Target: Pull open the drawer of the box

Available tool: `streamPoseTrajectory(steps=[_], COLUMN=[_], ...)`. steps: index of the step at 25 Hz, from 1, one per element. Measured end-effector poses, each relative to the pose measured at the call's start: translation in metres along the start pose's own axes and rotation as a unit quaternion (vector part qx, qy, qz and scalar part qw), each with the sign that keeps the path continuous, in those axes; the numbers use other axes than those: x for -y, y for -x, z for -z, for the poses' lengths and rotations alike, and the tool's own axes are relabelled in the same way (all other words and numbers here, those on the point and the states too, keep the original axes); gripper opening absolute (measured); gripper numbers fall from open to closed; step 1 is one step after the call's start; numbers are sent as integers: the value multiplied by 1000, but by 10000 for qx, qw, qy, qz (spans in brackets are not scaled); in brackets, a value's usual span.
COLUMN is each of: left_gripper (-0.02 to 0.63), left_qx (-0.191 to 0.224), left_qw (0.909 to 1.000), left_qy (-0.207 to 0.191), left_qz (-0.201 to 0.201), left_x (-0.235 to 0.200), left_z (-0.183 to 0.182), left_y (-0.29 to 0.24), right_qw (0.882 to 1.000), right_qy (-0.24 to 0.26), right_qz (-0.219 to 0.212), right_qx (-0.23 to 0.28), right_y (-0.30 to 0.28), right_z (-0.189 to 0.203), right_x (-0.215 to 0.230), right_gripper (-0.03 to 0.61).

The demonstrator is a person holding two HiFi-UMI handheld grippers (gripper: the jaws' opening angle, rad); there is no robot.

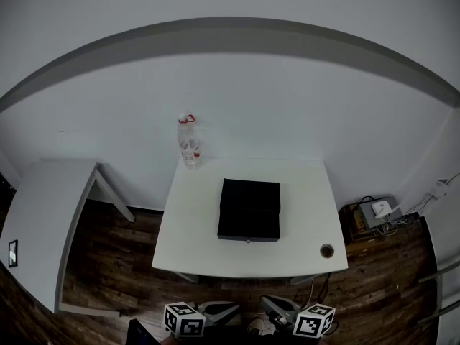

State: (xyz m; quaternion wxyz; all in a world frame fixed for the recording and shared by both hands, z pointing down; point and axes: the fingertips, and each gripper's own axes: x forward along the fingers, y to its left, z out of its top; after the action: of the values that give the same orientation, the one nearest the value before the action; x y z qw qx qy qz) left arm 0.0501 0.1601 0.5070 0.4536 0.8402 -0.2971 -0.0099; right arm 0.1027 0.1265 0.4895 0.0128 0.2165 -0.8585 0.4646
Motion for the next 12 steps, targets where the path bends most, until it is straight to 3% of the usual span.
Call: streamPoseTrajectory(steps=[12], left_gripper=[5], left_qx=[-312], left_qw=[9993], left_qy=[-98], left_qz=[152], left_x=[6], left_z=[14], left_y=[4], right_qw=[9998], right_qy=[61], right_qz=[87], right_qx=[154], right_y=[1], right_z=[9], right_x=[-10], right_gripper=[5])
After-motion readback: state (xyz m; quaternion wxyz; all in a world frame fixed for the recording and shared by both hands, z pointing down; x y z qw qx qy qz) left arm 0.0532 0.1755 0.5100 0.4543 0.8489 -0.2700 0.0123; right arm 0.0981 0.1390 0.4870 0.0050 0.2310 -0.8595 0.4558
